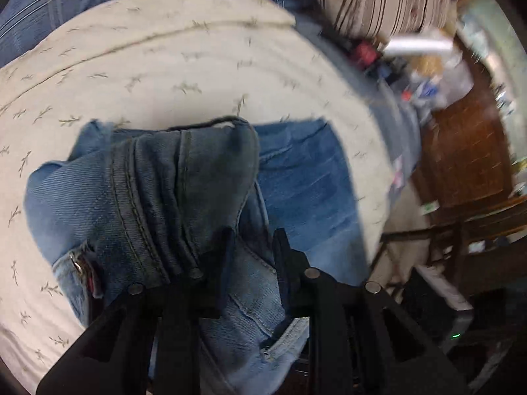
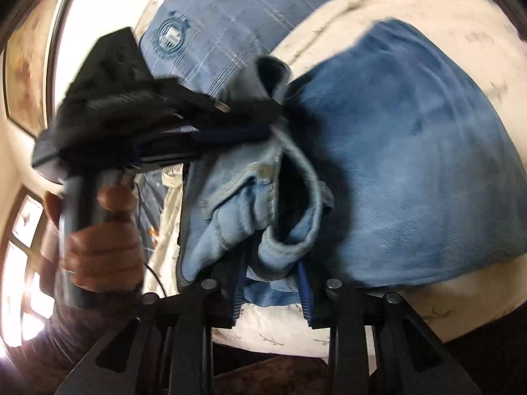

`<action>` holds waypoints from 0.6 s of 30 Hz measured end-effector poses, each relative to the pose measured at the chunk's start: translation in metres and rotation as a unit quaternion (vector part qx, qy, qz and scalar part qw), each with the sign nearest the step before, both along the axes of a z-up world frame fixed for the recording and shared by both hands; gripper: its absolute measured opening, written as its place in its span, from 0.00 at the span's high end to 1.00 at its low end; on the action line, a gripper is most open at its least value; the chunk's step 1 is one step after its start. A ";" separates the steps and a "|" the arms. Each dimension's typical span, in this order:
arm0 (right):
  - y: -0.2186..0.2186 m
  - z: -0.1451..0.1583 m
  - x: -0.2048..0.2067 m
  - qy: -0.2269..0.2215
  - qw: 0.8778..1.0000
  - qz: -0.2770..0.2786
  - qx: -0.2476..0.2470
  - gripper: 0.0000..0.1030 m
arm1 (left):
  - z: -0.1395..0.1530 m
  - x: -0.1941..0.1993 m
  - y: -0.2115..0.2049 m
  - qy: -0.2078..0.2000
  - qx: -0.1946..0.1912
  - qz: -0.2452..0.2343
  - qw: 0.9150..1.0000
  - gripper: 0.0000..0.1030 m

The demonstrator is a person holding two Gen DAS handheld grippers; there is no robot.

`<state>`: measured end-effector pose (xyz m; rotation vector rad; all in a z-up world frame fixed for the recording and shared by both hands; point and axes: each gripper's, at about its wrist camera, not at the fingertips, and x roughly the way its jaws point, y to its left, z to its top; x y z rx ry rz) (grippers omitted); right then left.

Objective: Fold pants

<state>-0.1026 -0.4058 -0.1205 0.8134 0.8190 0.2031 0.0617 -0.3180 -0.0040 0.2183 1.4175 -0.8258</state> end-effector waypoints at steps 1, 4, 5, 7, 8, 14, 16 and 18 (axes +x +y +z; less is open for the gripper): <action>-0.003 0.000 -0.002 -0.001 1.000 0.004 0.004 0.66 | 0.005 -0.005 -0.002 -0.002 0.005 -0.010 1.000 0.79; -0.010 0.005 -0.018 -0.022 1.000 0.005 0.004 0.41 | 0.033 -0.016 0.004 0.002 -0.007 -0.067 0.998 0.71; -0.012 0.006 -0.022 -0.031 1.000 0.004 0.006 0.37 | 0.049 -0.021 0.009 -0.015 -0.012 -0.095 0.995 0.65; -0.023 0.013 -0.030 -0.061 0.998 0.000 0.020 0.26 | 0.077 -0.026 0.021 -0.078 -0.019 -0.129 0.988 0.32; -0.025 0.015 -0.032 -0.074 0.997 0.002 0.028 0.21 | 0.086 -0.026 0.027 -0.110 -0.022 -0.140 0.984 0.25; -0.021 0.006 -0.004 -0.046 0.999 0.006 0.023 0.10 | 0.076 0.023 0.033 -0.126 0.004 -0.140 0.982 0.20; -0.019 0.005 0.002 -0.042 0.999 0.002 0.019 0.09 | 0.047 0.036 0.028 -0.108 0.036 -0.135 0.984 0.20; -0.011 0.006 0.010 -0.036 0.999 0.008 -0.002 0.09 | 0.023 0.040 0.028 -0.101 0.049 -0.132 0.985 0.20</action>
